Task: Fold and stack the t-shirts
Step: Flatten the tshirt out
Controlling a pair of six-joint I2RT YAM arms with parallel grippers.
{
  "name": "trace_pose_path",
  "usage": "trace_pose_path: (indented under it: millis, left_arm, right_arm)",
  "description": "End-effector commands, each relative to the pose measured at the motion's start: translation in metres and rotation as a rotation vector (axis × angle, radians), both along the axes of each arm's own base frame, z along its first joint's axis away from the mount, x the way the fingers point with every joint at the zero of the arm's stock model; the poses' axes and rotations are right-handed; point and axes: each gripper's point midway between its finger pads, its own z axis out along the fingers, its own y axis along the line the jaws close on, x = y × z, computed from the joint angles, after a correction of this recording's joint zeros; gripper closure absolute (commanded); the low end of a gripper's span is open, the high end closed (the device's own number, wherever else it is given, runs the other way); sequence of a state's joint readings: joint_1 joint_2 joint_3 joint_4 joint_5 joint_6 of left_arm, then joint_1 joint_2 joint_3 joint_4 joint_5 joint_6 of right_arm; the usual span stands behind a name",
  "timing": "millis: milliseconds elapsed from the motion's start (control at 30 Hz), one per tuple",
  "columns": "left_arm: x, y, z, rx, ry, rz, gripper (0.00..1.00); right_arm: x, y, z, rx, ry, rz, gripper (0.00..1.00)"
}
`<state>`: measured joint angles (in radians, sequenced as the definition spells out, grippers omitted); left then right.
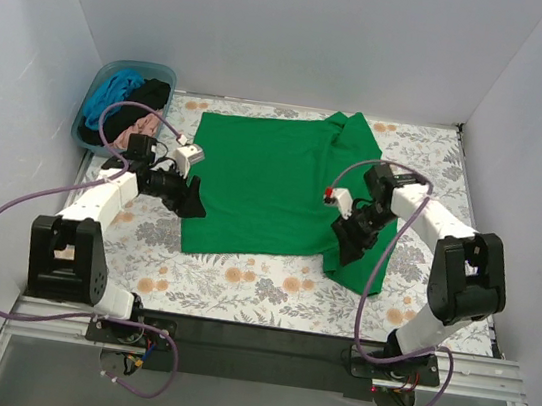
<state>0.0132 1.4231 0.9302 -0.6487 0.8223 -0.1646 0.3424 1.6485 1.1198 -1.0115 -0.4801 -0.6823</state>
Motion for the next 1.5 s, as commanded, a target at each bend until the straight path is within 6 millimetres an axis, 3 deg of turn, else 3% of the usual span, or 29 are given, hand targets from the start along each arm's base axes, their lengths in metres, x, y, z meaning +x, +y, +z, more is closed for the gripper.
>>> trace_pose_path:
  millis: [0, 100, 167, 267, 367, 467, 500, 567, 633, 700, 733, 833, 933, 967, 1000, 1033, 1100, 1133, 1167, 1200, 1233, 1267, 1300, 1333, 1367, 1467]
  left_arm:
    - [0.025, 0.011, -0.005, 0.049, 0.028, 0.103, 0.47]
    - [0.041, 0.026, -0.030, 0.133, 0.100, 0.200, 0.50]
    - [0.041, 0.022, -0.050, 0.175, 0.161, 0.195, 0.52]
    - [0.043, 0.030, -0.070, 0.229, 0.211, 0.218, 0.54]
    - [0.042, 0.034, -0.082, 0.268, 0.234, 0.229, 0.56]
    - [0.035, 0.042, -0.093, 0.321, 0.269, 0.237, 0.57]
    - [0.032, 0.044, -0.093, 0.336, 0.272, 0.234, 0.58]
    - [0.015, 0.052, -0.097, 0.384, 0.297, 0.214, 0.58]
    - [0.000, 0.058, -0.094, 0.421, 0.307, 0.198, 0.58]
    - [-0.020, 0.065, -0.098, 0.468, 0.330, 0.170, 0.58]
    - [-0.030, 0.067, -0.093, 0.479, 0.334, 0.161, 0.59]
    - [-0.056, 0.069, -0.088, 0.493, 0.379, 0.116, 0.60]
    - [-0.053, 0.060, -0.065, 0.442, 0.354, 0.089, 0.59]
    - [-0.044, 0.057, -0.056, 0.423, 0.328, 0.091, 0.59]
    - [-0.023, 0.051, -0.040, 0.387, 0.275, 0.096, 0.58]
    - [-0.009, 0.046, -0.033, 0.360, 0.265, 0.113, 0.58]
    - [0.032, 0.036, -0.006, 0.295, 0.183, 0.138, 0.57]
    - [0.051, 0.034, 0.000, 0.275, 0.141, 0.156, 0.56]
    - [0.066, 0.030, 0.004, 0.242, 0.142, 0.202, 0.56]
    - [0.082, 0.027, 0.001, 0.223, 0.142, 0.223, 0.56]
    - [0.111, 0.026, 0.012, 0.203, 0.072, 0.255, 0.56]
    - [0.124, 0.024, 0.015, 0.177, 0.077, 0.291, 0.56]
    - [0.136, 0.023, 0.000, 0.175, 0.103, 0.306, 0.56]
    - [0.158, 0.024, 0.009, 0.164, 0.059, 0.338, 0.55]
    - [0.166, 0.024, 0.005, 0.156, 0.062, 0.357, 0.56]
    - [0.196, 0.022, -0.004, 0.118, 0.054, 0.407, 0.56]
  right_arm:
    - [0.049, -0.020, 0.022, 0.010, -0.099, -0.116, 0.46]
    - [0.092, -0.052, 0.013, -0.074, -0.145, -0.255, 0.59]
    - [0.117, -0.071, 0.003, -0.145, -0.184, -0.303, 0.63]
    - [0.134, -0.093, -0.015, -0.227, -0.188, -0.341, 0.67]
    - [0.138, -0.106, -0.036, -0.302, -0.177, -0.356, 0.70]
    - [0.120, -0.118, -0.057, -0.375, -0.123, -0.334, 0.73]
    - [0.100, -0.122, -0.068, -0.402, -0.077, -0.316, 0.74]
    - [0.079, -0.133, -0.070, -0.449, -0.065, -0.274, 0.76]
    - [0.039, -0.142, -0.078, -0.487, 0.004, -0.237, 0.77]
    - [0.021, -0.151, -0.070, -0.514, -0.020, -0.190, 0.78]
    - [-0.005, -0.154, -0.070, -0.523, 0.037, -0.162, 0.78]
    - [-0.036, -0.143, -0.050, -0.434, 0.090, -0.094, 0.77]
    - [-0.005, -0.128, -0.021, -0.310, -0.001, -0.136, 0.68]
    - [0.028, -0.122, 0.002, -0.261, -0.070, -0.166, 0.65]
    - [0.046, -0.121, 0.011, -0.231, -0.099, -0.207, 0.64]
    - [0.085, -0.110, 0.033, -0.172, -0.159, -0.254, 0.64]
    - [0.124, -0.102, 0.052, -0.123, -0.217, -0.307, 0.64]
    - [0.141, -0.093, 0.060, -0.079, -0.220, -0.349, 0.66]
    - [0.158, -0.089, 0.049, -0.067, -0.185, -0.377, 0.67]
    - [0.194, -0.087, 0.074, -0.036, -0.277, -0.408, 0.67]
    - [0.209, -0.084, 0.075, -0.024, -0.266, -0.455, 0.69]
    - [0.227, -0.082, 0.060, -0.024, -0.243, -0.472, 0.70]
    - [0.254, -0.082, 0.075, -0.008, -0.313, -0.497, 0.71]
    - [0.267, -0.082, 0.076, -0.004, -0.328, -0.522, 0.72]
    - [0.278, -0.082, 0.058, -0.010, -0.293, -0.552, 0.72]
    - [0.309, -0.086, 0.049, -0.017, -0.363, -0.592, 0.74]
